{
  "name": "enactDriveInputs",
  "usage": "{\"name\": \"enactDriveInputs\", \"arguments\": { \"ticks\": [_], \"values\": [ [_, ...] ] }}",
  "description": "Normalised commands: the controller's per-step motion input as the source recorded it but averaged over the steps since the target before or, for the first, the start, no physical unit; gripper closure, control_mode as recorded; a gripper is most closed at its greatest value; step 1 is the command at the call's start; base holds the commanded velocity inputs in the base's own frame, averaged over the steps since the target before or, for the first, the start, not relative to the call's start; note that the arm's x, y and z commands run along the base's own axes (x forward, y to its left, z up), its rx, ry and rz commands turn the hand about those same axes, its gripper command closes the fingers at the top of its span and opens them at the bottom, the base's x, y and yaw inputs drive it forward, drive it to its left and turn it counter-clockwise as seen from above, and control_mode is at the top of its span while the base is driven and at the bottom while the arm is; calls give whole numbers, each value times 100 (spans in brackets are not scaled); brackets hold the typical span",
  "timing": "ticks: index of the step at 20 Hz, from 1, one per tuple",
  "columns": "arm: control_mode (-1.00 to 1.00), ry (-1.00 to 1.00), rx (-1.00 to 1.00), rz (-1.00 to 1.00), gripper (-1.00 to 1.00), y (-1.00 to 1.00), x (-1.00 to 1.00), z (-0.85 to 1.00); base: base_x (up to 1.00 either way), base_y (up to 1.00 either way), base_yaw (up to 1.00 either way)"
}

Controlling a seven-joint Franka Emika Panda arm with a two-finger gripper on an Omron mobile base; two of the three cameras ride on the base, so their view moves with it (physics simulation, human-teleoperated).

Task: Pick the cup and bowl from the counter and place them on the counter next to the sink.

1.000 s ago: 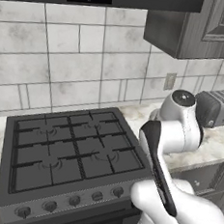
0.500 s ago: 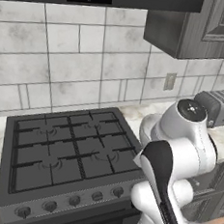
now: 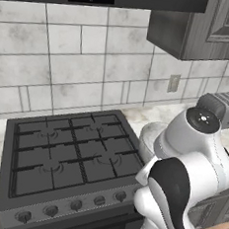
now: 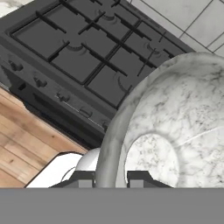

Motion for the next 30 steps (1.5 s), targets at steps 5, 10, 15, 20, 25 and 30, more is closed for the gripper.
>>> {"name": "enactDriveInputs", "arguments": {
  "ticks": [5, 10, 15, 20, 25, 30],
  "values": [
    [-100, 0, 0, 0, 100, 0, 0, 0, 0, 0, 0],
    [100, 0, 0, 0, 100, 0, 0, 0, 0, 0, 0],
    [100, 0, 0, 0, 100, 0, 0, 0, -44, 0, 0],
    [100, 0, 0, 0, 100, 0, 0, 0, -89, 0, 0],
    [100, 0, 0, 0, 100, 0, 0, 0, -12, 3, 14],
    [100, 0, 0, 0, 100, 0, 0, 0, -12, 27, 76]
  ]
}}
